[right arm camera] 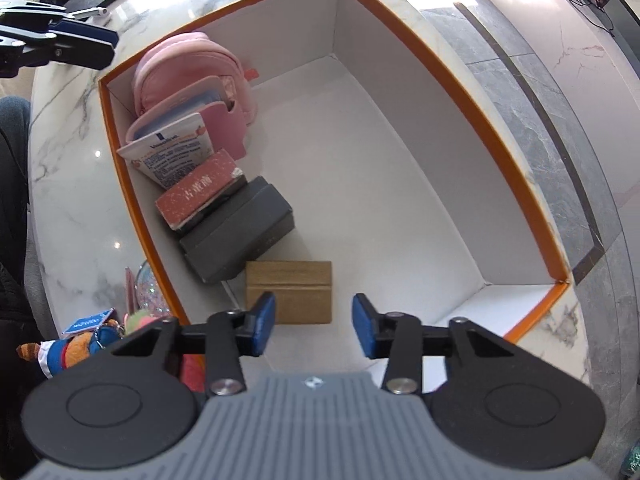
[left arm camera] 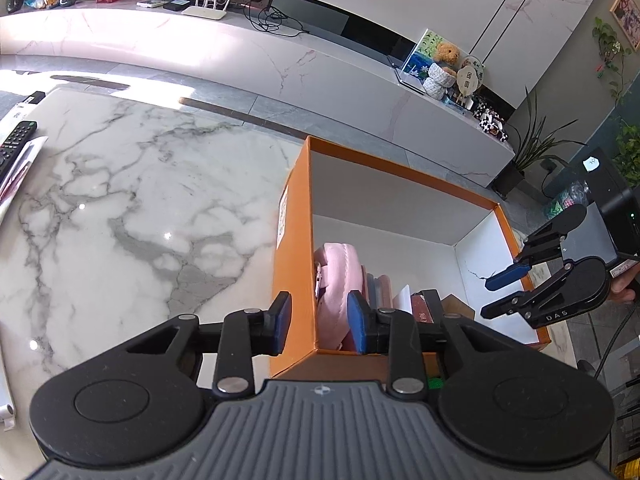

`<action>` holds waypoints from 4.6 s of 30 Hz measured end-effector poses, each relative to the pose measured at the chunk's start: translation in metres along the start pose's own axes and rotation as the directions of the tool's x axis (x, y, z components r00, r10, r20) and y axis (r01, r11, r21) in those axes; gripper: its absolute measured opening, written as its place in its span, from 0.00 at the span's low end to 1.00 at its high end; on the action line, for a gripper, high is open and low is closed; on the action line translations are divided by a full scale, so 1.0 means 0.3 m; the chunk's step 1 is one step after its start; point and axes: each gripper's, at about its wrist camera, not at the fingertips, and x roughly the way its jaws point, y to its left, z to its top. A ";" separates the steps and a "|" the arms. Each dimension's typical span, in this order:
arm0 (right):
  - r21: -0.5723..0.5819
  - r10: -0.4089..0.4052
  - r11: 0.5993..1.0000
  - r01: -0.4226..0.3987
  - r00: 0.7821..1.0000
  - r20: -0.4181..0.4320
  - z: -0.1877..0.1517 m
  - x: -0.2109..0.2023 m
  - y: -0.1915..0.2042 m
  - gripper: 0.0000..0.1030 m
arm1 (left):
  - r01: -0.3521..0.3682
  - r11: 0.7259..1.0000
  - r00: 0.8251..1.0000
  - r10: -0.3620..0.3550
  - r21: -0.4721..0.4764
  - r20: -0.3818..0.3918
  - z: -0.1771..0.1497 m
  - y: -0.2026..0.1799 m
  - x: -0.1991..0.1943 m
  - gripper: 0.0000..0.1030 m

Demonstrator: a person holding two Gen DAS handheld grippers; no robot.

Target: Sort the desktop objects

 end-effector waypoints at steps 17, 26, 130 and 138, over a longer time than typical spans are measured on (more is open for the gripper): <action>-0.354 -0.125 0.931 0.086 0.988 -0.090 0.021 0.228 0.117 0.12 | 0.047 0.998 0.995 -0.050 -0.035 -0.085 0.008 0.019 0.086 0.25; -0.495 -0.129 0.864 0.095 0.991 -0.034 0.046 0.220 0.180 0.06 | 0.036 0.999 0.995 -0.039 -0.033 -0.095 0.003 0.012 0.097 0.24; 0.484 -0.248 0.874 0.043 0.896 0.368 -0.387 -0.227 0.325 0.09 | 0.163 0.943 0.987 -0.159 0.290 -0.038 -0.275 -0.261 -0.176 0.24; 0.656 -0.478 0.747 0.106 0.771 0.420 -0.607 -0.216 0.615 0.29 | 0.243 0.888 0.969 -0.208 0.390 -0.130 -0.487 -0.367 -0.128 0.34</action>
